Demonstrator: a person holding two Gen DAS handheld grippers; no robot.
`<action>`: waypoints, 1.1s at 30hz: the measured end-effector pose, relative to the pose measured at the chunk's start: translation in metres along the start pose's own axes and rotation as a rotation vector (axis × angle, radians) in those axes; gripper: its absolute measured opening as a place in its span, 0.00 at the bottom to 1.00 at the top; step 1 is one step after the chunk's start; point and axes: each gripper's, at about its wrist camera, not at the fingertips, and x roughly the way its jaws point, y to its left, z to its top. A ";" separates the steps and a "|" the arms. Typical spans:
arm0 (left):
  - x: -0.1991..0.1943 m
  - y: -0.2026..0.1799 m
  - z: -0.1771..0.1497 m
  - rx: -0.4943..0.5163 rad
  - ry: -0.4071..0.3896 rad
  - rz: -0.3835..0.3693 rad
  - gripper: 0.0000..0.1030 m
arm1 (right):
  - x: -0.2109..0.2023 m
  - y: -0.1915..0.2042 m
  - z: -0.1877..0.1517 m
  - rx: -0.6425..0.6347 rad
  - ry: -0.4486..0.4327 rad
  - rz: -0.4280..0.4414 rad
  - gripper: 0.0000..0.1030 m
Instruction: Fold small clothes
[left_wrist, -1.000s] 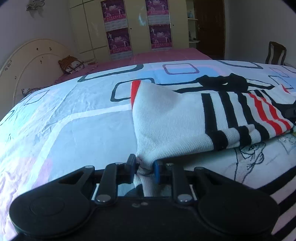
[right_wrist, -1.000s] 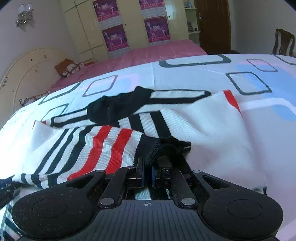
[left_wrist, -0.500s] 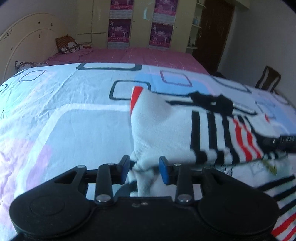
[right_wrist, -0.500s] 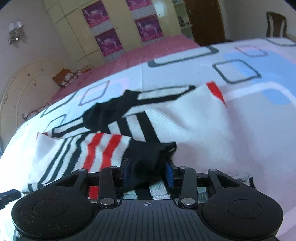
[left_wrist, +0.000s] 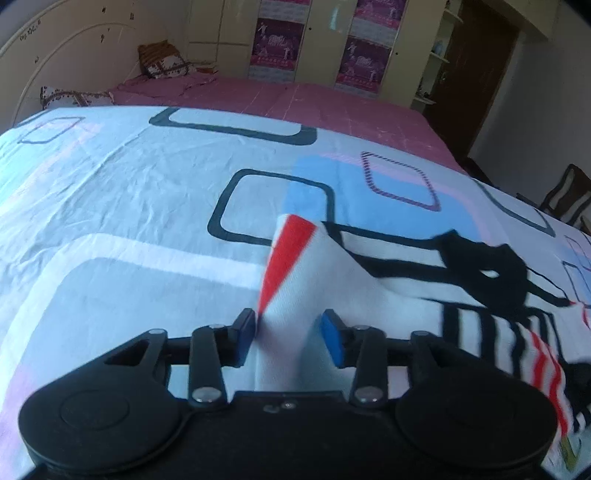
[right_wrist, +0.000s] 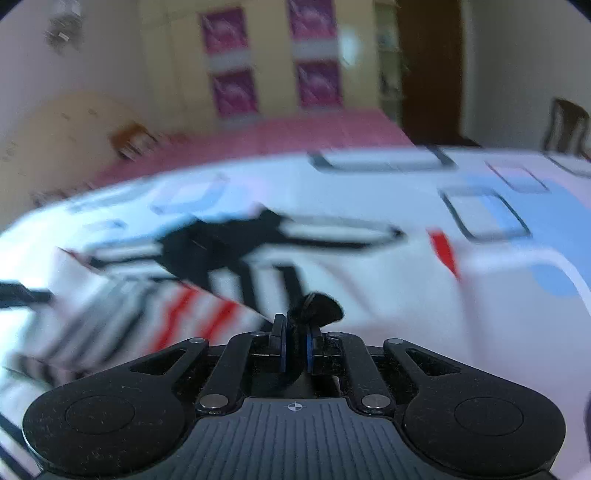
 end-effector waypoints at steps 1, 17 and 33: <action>0.003 0.002 0.002 -0.010 -0.003 0.007 0.51 | 0.001 -0.005 -0.003 0.006 0.010 0.000 0.09; 0.027 0.006 0.016 0.003 -0.105 0.099 0.36 | 0.027 0.039 0.002 -0.118 -0.027 0.008 0.11; -0.067 -0.039 -0.036 0.119 -0.122 -0.003 0.53 | 0.002 0.062 0.008 -0.139 -0.058 0.103 0.11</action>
